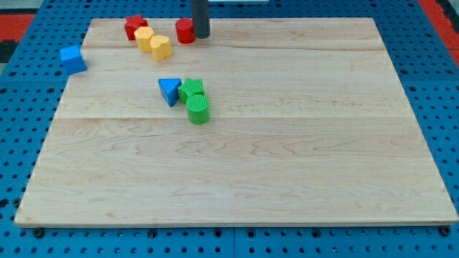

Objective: Push the blue cube towards the blue triangle

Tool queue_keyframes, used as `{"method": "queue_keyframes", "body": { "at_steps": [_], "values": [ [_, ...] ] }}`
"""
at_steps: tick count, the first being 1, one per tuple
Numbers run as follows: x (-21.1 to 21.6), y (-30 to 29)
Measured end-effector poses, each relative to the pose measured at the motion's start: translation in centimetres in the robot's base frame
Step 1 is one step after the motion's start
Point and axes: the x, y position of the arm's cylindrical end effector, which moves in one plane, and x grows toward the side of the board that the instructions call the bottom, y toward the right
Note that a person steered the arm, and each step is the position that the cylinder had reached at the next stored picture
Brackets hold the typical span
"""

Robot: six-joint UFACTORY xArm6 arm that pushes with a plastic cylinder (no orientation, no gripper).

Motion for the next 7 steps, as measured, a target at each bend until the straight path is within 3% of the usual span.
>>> {"method": "queue_keyframes", "body": {
  "at_steps": [4, 7],
  "values": [
    [-1.6, 0.0],
    [3.3, 5.9]
  ]
}}
